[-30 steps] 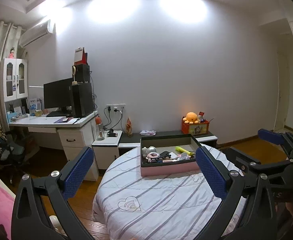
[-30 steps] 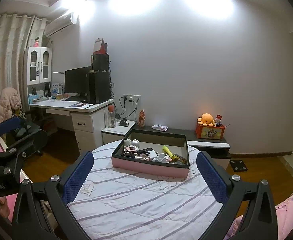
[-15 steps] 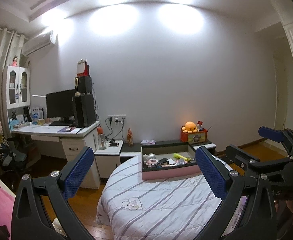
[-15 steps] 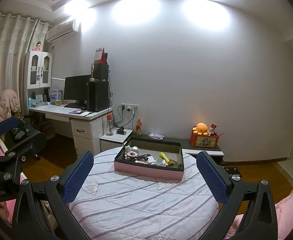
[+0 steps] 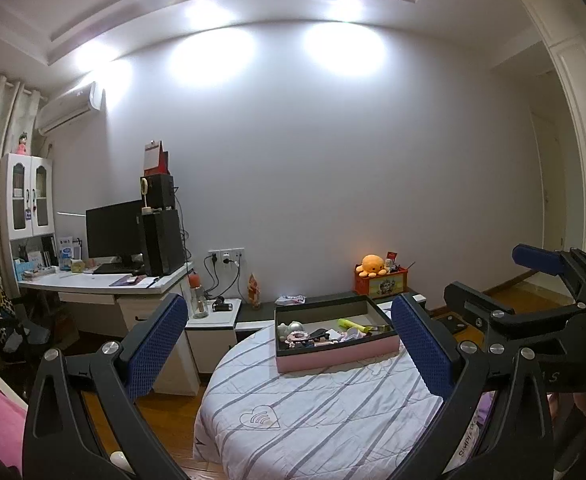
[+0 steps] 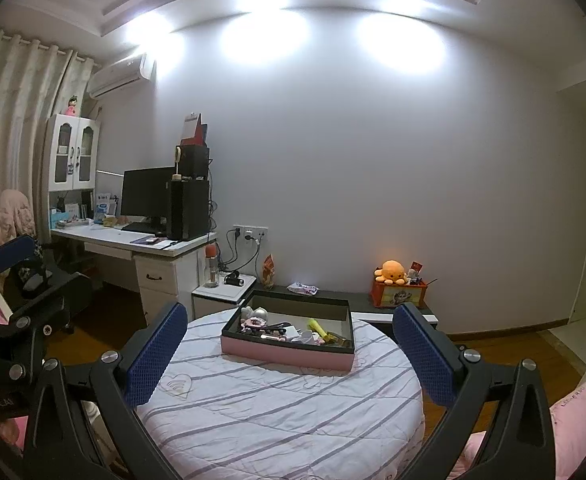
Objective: Organize rigid objects
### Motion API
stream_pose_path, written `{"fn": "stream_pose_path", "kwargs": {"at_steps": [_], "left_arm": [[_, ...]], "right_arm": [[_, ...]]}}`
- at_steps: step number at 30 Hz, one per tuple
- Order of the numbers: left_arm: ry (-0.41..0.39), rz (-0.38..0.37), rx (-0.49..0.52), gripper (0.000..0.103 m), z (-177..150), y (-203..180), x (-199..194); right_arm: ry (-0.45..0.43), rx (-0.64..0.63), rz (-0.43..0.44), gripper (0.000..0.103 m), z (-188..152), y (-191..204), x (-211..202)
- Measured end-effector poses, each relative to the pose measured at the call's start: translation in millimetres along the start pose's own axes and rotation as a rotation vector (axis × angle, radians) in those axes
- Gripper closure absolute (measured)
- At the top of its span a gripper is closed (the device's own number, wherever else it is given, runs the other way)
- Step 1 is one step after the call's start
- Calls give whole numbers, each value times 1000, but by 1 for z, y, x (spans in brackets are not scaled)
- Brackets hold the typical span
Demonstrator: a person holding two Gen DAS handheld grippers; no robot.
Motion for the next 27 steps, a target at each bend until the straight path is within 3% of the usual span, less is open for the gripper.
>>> {"fn": "stream_pose_path", "kwargs": {"at_steps": [27], "left_arm": [[-24,0,-13,0,2,1,-5]], "right_arm": [[-5,-17,-1,0,6,7,-4]]}}
Point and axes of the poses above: each gripper's, at about its wrist camera, not at the fingertips, and x roughly the way its jaws point, y to its left, z to its top, the point moved 6 cm from there along x, roughly the way its jaws point, and after that the axes turned 11 degrees about y, right-handed, at the moved point
